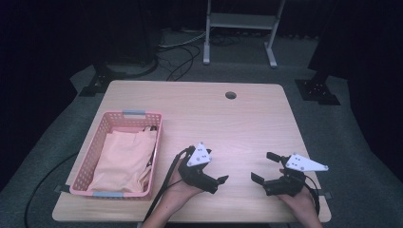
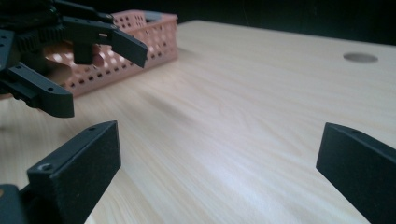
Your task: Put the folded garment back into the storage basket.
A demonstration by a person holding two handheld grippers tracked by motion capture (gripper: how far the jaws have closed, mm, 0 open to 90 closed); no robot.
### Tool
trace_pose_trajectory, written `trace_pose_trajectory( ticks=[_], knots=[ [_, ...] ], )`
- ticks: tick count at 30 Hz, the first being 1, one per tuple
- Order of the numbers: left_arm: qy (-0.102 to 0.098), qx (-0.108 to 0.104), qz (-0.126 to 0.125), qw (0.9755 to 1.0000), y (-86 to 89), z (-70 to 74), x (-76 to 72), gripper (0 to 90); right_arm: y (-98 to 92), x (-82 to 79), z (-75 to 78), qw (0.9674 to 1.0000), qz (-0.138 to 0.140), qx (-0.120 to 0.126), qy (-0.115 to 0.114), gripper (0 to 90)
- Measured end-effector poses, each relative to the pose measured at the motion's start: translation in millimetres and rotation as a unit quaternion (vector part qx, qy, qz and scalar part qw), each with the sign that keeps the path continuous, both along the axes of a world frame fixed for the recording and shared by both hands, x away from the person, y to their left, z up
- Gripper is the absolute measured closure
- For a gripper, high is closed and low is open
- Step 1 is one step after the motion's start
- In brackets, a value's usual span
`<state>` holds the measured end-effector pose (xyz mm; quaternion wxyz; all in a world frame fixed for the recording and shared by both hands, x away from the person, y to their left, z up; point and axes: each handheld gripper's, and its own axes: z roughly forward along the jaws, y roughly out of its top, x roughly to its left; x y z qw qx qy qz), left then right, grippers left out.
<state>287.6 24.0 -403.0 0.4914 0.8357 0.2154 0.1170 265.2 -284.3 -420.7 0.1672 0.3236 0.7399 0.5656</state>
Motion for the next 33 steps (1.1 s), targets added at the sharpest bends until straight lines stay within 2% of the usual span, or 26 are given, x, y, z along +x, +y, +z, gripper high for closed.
trace_pose_trajectory(
  ticks=[1,2,4,5,9,12,19,23,26,31,33],
  knots=[
    [0.010,0.011,-0.002,0.9999,-1.7,-5.5,0.4,1.6,-2.4,-0.8,-4.8,0.9998,-0.007,-0.015,0.007,0.0],
    [0.010,0.011,-0.002,0.9999,-1.7,-5.5,0.4,1.6,-3.3,-1.3,-6.6,0.9997,-0.010,-0.020,0.010,0.0],
    [0.012,0.026,0.001,0.9996,-2.7,-10.4,0.2,1.6,-4.0,-1.7,-8.3,0.9994,-0.014,-0.027,0.013,0.0],
    [0.018,0.038,0.002,0.9991,-3.3,-14.7,0.4,1.6,-5.0,-2.1,-11.3,0.9986,-0.023,-0.045,0.018,0.0],
    [0.025,0.067,0.007,0.9974,-4.0,-21.4,0.6,1.6,-4.3,-2.5,-15.7,0.9952,-0.037,-0.085,0.031,0.0],
    [0.029,0.090,0.011,0.9955,-4.3,-25.4,0.9,1.6,-2.6,-1.6,-20.0,0.9922,-0.029,-0.110,0.051,0.0],
    [0.041,0.111,0.010,0.9929,-4.9,-32.9,-0.3,1.6,-0.5,-1.9,-23.3,0.9886,-0.031,-0.132,0.065,0.0],
    [0.044,0.125,0.009,0.9911,-6.8,-37.9,-0.7,1.6,1.7,-0.7,-24.8,0.9842,-0.027,-0.152,0.086,0.0],
    [0.046,0.129,0.006,0.9905,-8.4,-39.9,-1.3,1.5,2.6,-0.2,-25.7,0.9816,-0.027,-0.165,0.093,0.0],
    [0.051,0.129,0.001,0.9904,-9.6,-42.3,-1.8,1.6,1.5,-0.1,-25.8,0.9817,-0.025,-0.162,0.097,0.0],
    [0.051,0.128,0.000,0.9905,-10.0,-42.5,-2.1,1.6,1.8,0.4,-26.2,0.9806,-0.024,-0.166,0.101,0.0]
  ],
)
